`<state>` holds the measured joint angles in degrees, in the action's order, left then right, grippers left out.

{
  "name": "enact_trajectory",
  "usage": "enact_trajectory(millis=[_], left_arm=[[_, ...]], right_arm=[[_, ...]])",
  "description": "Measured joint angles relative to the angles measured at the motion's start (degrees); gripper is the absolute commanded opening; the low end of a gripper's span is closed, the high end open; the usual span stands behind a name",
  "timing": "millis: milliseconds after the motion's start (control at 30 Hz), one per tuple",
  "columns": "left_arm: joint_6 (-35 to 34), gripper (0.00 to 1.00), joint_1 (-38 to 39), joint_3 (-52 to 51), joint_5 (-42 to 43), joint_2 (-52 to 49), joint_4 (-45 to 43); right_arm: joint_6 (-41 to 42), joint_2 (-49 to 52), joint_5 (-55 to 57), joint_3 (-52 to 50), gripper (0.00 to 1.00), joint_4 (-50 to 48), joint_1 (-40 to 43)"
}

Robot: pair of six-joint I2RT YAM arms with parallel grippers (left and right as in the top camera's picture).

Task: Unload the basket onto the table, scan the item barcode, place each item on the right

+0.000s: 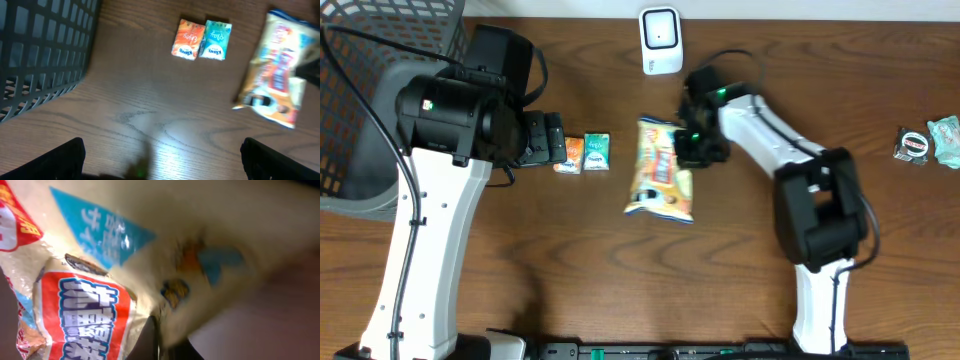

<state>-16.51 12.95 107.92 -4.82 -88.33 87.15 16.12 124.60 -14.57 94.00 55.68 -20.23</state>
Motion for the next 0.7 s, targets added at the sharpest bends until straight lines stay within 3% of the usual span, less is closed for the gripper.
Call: enact_trajectory(millis=[133, 300, 400, 533, 700], left_arm=[[0.0, 0.98, 0.0, 0.0, 0.0, 0.0, 0.0], [0.0, 0.98, 0.0, 0.0, 0.0, 0.0, 0.0], [0.0, 0.98, 0.0, 0.0, 0.0, 0.0, 0.0], [0.0, 0.98, 0.0, 0.0, 0.0, 0.0, 0.0], [0.0, 0.98, 0.0, 0.0, 0.0, 0.0, 0.0]], right_arm=[[0.0, -5.0, 9.6, -0.1, 0.01, 4.1, 3.3], [0.0, -11.9, 13.2, -0.1, 0.31, 6.4, 4.5], [-0.4, -14.8, 11.0, -0.1, 0.65, 6.4, 4.2], [-1.0, -15.7, 8.4, -0.1, 0.99, 6.2, 2.0], [0.2, -14.1, 12.5, -0.1, 0.99, 4.5, -5.8]])
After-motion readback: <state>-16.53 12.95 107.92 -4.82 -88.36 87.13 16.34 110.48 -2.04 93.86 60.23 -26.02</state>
